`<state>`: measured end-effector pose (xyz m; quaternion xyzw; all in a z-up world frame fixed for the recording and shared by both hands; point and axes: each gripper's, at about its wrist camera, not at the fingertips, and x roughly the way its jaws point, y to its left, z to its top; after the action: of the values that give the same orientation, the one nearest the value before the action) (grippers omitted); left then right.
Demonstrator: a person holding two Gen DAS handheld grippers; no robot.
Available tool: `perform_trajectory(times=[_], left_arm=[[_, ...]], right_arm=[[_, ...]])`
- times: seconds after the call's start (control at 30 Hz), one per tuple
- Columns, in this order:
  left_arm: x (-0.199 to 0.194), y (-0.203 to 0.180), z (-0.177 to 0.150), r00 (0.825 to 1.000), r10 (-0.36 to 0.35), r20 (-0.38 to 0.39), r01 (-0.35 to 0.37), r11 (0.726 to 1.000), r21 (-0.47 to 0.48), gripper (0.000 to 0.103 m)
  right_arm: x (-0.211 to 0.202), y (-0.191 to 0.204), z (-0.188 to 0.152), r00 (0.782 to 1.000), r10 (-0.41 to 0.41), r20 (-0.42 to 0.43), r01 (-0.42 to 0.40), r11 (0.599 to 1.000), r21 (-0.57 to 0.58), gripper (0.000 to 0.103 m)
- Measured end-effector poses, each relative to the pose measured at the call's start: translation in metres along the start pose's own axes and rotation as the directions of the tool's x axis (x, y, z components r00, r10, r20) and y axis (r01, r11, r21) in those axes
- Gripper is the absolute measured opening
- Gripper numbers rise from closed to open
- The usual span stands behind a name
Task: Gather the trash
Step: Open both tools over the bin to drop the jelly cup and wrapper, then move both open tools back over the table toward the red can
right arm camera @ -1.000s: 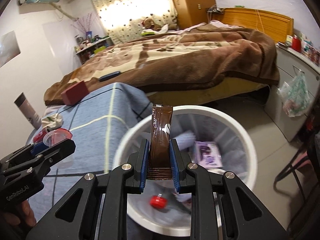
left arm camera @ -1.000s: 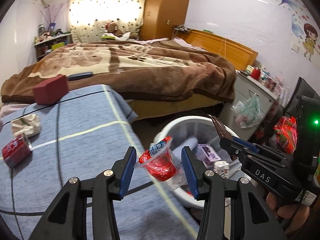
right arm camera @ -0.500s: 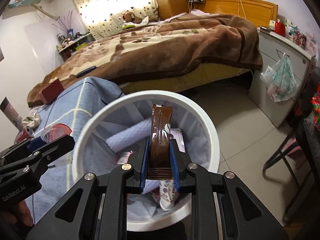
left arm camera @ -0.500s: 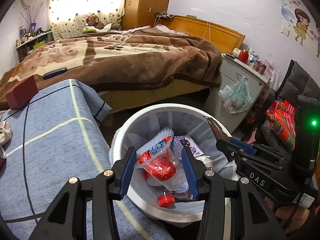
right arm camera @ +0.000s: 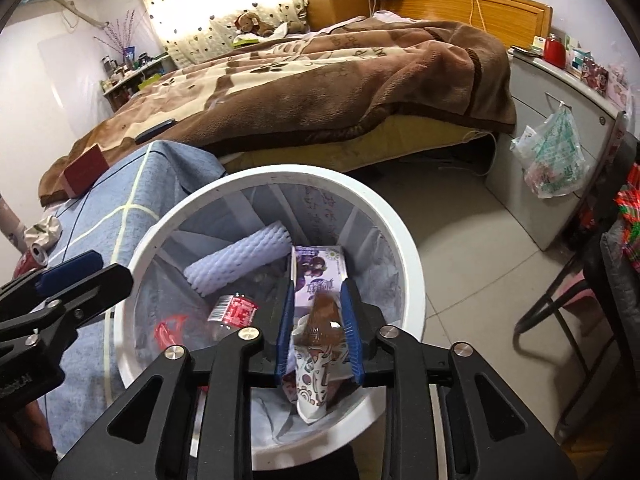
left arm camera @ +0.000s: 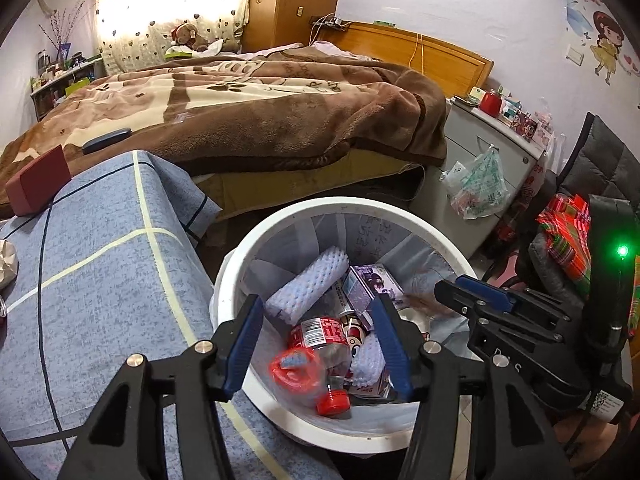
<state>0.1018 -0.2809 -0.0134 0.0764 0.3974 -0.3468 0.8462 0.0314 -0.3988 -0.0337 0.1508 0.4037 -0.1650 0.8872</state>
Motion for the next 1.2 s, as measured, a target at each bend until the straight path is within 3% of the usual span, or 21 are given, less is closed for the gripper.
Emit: perform_trajectory(times=[0.1,1.2], left_arm=[[-0.001,0.003,0.0,1.0,0.005,0.002,-0.005,1.0,-0.01,0.062],[-0.058,0.063,-0.019,0.992,0.094,0.085,-0.085,0.99,-0.11,0.064]], right_arm=[[-0.001,-0.001,0.0,1.0,0.011,0.003,-0.011,1.0,0.005,0.052],[-0.022,0.052,-0.001,0.995,0.071,0.073,-0.067,0.996,-0.062,0.052]])
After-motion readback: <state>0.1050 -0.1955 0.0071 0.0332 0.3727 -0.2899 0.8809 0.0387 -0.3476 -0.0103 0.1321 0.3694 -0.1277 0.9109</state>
